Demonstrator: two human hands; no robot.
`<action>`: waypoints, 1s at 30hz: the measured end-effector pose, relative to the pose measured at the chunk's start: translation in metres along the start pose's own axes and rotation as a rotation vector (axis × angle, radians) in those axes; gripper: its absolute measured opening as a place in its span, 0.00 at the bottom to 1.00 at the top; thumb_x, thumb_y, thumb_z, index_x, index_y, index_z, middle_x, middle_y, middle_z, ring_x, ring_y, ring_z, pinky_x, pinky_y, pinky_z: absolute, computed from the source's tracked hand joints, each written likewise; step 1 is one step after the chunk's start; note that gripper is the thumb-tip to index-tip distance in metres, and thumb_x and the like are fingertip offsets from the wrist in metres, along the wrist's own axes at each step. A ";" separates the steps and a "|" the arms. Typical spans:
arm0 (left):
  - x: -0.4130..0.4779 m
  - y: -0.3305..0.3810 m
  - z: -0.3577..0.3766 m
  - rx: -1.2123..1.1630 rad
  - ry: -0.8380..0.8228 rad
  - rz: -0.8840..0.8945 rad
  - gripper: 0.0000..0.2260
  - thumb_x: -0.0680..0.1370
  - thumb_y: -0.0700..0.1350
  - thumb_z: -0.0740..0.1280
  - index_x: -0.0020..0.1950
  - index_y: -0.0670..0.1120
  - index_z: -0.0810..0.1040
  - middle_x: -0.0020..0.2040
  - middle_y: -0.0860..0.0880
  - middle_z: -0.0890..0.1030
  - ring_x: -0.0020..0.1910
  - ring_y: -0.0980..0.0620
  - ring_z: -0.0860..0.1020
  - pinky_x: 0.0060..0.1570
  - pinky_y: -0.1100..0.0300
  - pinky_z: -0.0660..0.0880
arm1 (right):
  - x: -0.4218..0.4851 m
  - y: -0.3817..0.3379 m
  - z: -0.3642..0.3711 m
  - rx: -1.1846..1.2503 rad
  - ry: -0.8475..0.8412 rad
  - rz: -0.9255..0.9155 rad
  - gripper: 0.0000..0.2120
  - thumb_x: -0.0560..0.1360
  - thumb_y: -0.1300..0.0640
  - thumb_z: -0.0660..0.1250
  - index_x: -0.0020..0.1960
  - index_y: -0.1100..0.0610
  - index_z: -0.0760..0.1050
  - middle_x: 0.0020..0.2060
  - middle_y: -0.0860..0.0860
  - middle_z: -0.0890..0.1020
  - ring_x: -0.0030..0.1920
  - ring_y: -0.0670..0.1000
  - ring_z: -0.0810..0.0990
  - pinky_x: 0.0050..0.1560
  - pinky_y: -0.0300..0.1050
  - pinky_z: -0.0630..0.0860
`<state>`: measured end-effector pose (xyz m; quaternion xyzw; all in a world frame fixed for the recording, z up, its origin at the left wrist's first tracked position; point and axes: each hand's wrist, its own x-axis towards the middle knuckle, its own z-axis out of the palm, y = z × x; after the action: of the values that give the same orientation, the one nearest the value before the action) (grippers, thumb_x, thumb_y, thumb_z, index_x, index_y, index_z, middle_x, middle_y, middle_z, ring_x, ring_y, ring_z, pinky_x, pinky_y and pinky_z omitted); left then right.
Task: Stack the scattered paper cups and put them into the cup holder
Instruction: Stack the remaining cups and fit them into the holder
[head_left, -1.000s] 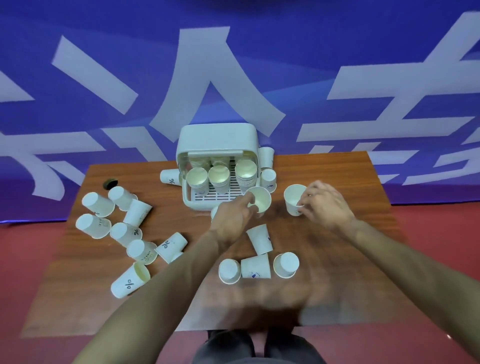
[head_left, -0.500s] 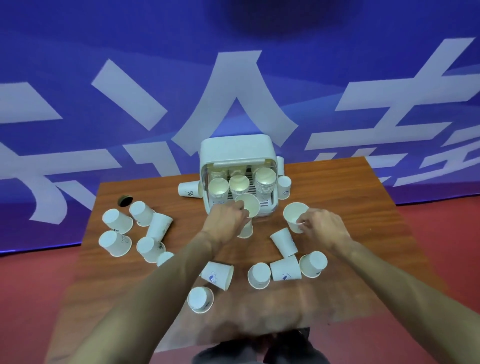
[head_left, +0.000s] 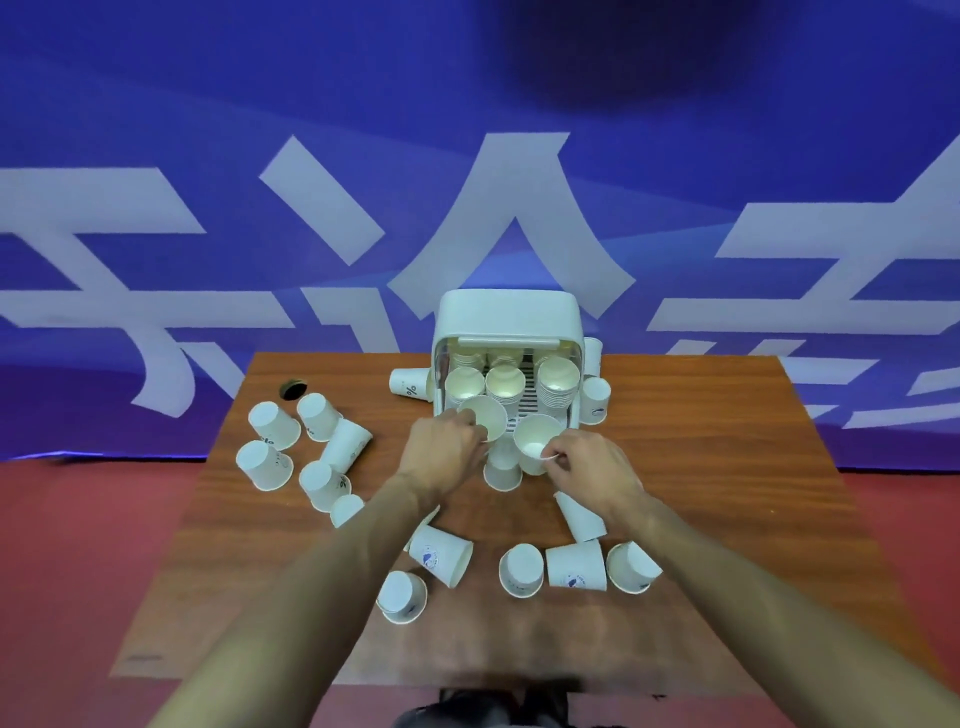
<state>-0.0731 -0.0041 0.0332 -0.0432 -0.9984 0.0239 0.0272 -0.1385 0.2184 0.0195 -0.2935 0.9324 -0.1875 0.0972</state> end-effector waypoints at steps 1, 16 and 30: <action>0.001 0.000 0.000 0.003 0.011 -0.021 0.17 0.82 0.58 0.56 0.50 0.51 0.81 0.47 0.52 0.77 0.47 0.50 0.77 0.35 0.58 0.70 | 0.004 0.002 -0.003 -0.001 -0.002 -0.017 0.08 0.76 0.56 0.65 0.49 0.52 0.83 0.44 0.46 0.82 0.43 0.49 0.79 0.45 0.50 0.79; -0.002 -0.037 0.006 -0.085 0.178 -0.099 0.10 0.79 0.52 0.66 0.43 0.50 0.84 0.44 0.53 0.80 0.42 0.50 0.77 0.26 0.59 0.71 | 0.057 -0.015 0.028 0.267 0.175 -0.056 0.05 0.75 0.60 0.71 0.49 0.53 0.84 0.48 0.45 0.84 0.47 0.47 0.81 0.48 0.47 0.79; 0.053 -0.077 0.065 -0.304 0.343 0.019 0.02 0.76 0.44 0.72 0.43 0.49 0.84 0.45 0.53 0.81 0.46 0.51 0.78 0.23 0.57 0.72 | 0.105 -0.003 0.066 0.219 0.389 0.056 0.08 0.72 0.65 0.74 0.49 0.56 0.85 0.48 0.47 0.83 0.48 0.49 0.82 0.45 0.51 0.81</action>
<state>-0.1359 -0.0790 -0.0249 -0.0594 -0.9708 -0.1343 0.1895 -0.2030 0.1352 -0.0473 -0.2134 0.9154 -0.3380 -0.0479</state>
